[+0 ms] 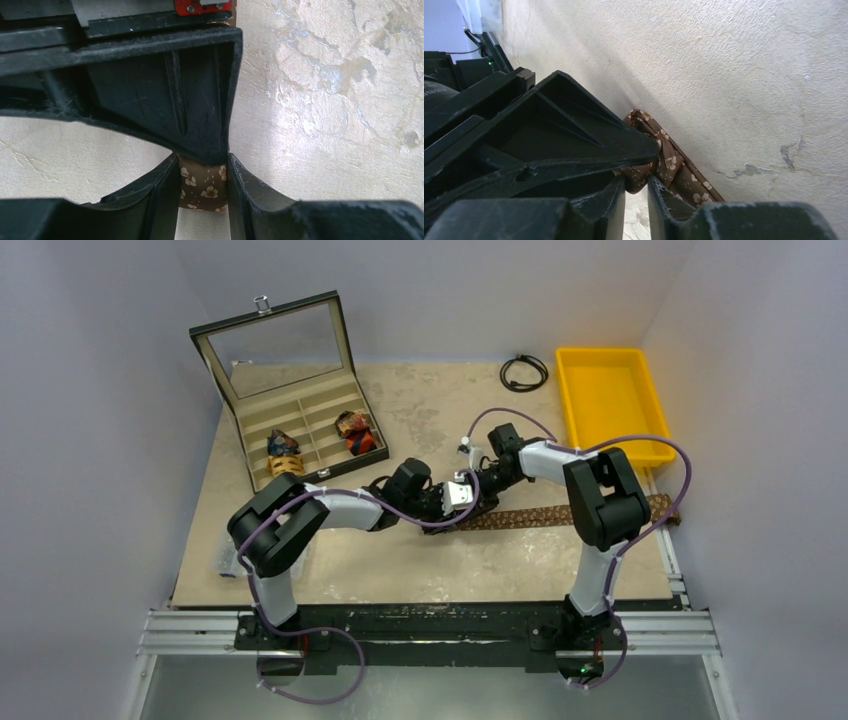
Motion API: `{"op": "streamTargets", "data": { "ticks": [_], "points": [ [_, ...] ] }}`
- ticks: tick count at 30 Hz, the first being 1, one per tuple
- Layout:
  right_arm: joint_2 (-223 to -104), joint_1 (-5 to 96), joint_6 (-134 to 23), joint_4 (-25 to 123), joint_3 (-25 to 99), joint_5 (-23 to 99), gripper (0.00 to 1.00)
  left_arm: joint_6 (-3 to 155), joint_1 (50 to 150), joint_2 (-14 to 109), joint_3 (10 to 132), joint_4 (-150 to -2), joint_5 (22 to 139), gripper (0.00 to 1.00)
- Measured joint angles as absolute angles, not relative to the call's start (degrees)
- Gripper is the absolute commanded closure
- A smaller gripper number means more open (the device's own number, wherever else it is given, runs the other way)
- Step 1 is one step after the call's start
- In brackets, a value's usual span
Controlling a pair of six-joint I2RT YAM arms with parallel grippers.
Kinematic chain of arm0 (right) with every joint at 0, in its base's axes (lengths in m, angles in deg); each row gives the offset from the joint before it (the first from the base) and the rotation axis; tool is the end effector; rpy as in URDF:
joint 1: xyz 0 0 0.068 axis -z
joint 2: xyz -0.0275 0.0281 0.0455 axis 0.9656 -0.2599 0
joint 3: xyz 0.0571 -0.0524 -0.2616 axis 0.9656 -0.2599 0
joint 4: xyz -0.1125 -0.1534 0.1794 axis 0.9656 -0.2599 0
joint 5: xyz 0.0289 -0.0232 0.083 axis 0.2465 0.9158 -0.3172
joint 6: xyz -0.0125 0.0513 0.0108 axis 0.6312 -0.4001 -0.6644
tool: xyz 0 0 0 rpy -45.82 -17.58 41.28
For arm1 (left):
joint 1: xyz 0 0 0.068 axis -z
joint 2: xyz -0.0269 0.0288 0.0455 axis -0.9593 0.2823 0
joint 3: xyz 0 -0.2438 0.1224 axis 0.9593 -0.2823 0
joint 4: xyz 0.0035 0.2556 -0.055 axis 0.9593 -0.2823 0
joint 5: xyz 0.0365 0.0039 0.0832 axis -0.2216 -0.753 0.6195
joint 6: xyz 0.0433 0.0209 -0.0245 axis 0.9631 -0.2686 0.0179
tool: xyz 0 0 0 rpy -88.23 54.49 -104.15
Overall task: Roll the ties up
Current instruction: Roll the tie at the center of the board.
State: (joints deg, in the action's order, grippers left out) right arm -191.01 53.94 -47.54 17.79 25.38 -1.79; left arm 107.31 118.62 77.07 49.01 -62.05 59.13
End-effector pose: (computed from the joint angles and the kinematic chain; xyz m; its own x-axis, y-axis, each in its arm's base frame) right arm 0.3123 0.1478 0.1384 -0.8969 -0.3620 -0.2538 -0.4272 0.5620 0.7082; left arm 0.2425 -0.2676 0.1393 -0.1069 0.5299 -0.8413 0.9854 0.1695 -0.0184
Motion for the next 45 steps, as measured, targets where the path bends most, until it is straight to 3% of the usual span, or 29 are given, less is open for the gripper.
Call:
{"op": "streamTargets", "data": {
  "ticks": [2, 7, 10, 22, 24, 30, 33, 36, 39, 45],
  "points": [
    [-191.4, 53.9, -47.8, 18.0, 25.4, -2.2, 1.0, 107.4, 118.6, 77.1, 49.2, -62.5, 59.1, 0.58],
    [-191.5, 53.9, -47.9, 18.2, 25.4, -2.7, 1.0, 107.8, 118.3, 77.1, 49.1, -63.6, 58.5, 0.35],
    [-191.5, 54.0, -47.9, 18.1, 25.4, -3.1, 1.0, 107.7, 116.8, 76.7, 47.1, -62.2, 57.8, 0.27],
    [-191.5, 54.0, -47.7, 18.1, 25.4, -3.5, 1.0, 107.9, 114.8, 75.6, 45.7, -58.4, 55.7, 0.21],
    [-191.5, 54.0, -47.7, 18.1, 25.4, -3.6, 1.0, 108.0, 115.8, 77.2, 47.4, -58.6, 55.3, 0.24],
    [-191.5, 54.0, -47.7, 18.1, 25.4, -4.1, 1.0, 109.3, 118.6, 80.8, 51.2, -60.7, 55.8, 0.44],
    [-191.5, 54.2, -47.7, 17.9, 25.4, -4.9, 1.0, 110.3, 118.6, 80.7, 51.4, -61.9, 55.9, 0.62],
    [-191.4, 54.4, -47.7, 17.4, 25.4, -5.3, 1.0, 112.0, 118.6, 79.9, 51.3, -63.9, 56.2, 0.72],
    [-191.4, 54.5, -47.7, 17.3, 25.4, -5.5, 1.0, 113.9, 118.6, 79.3, 51.2, -65.3, 56.2, 0.74],
    [-191.5, 54.6, -47.4, 17.0, 25.4, -4.8, 1.0, 116.2, 118.6, 78.9, 51.2, -66.5, 56.1, 0.63]
  ]
}}
